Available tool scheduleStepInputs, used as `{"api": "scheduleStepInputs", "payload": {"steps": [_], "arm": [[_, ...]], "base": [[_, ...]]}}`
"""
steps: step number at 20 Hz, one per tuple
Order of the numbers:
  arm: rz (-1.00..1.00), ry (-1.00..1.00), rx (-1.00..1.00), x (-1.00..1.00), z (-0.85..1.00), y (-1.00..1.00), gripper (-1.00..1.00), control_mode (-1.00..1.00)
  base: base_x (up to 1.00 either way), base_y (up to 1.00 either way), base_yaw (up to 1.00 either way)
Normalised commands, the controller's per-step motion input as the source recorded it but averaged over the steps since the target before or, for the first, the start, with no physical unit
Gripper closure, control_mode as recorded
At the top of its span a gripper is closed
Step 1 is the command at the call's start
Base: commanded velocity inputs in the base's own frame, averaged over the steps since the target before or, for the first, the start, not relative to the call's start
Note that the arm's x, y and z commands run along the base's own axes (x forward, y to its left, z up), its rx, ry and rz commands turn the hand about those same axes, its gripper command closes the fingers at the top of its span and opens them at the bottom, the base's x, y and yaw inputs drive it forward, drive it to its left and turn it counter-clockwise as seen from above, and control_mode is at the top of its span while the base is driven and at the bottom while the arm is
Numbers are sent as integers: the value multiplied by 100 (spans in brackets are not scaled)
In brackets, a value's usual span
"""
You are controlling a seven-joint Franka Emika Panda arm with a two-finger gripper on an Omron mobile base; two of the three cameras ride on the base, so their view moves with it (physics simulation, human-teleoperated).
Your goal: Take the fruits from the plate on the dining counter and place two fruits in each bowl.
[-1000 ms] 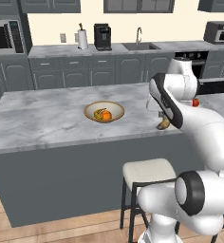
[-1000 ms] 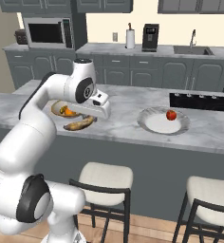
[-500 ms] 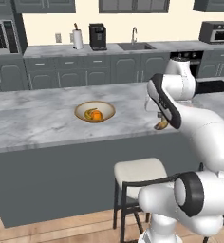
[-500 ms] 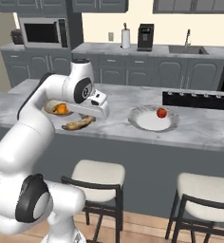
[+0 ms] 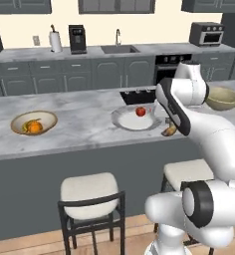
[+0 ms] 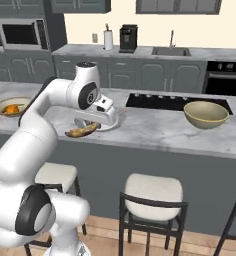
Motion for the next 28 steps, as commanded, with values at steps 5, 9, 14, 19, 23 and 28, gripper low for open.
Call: {"api": "scheduleStepInputs", "payload": {"steps": [5,9,14,19,23,28], "arm": [[0,0,0,0,0,0,100,100],[0,0,0,0,0,0,100,100],[0,0,0,0,0,0,100,100],[0,0,0,0,0,0,100,100],[0,0,0,0,0,0,100,100],[0,0,0,0,0,0,100,100]], "base": [[0,-95,0],[1,-80,0],[26,-27,0],[29,4,0],[21,29,0],[21,37,0]]}}
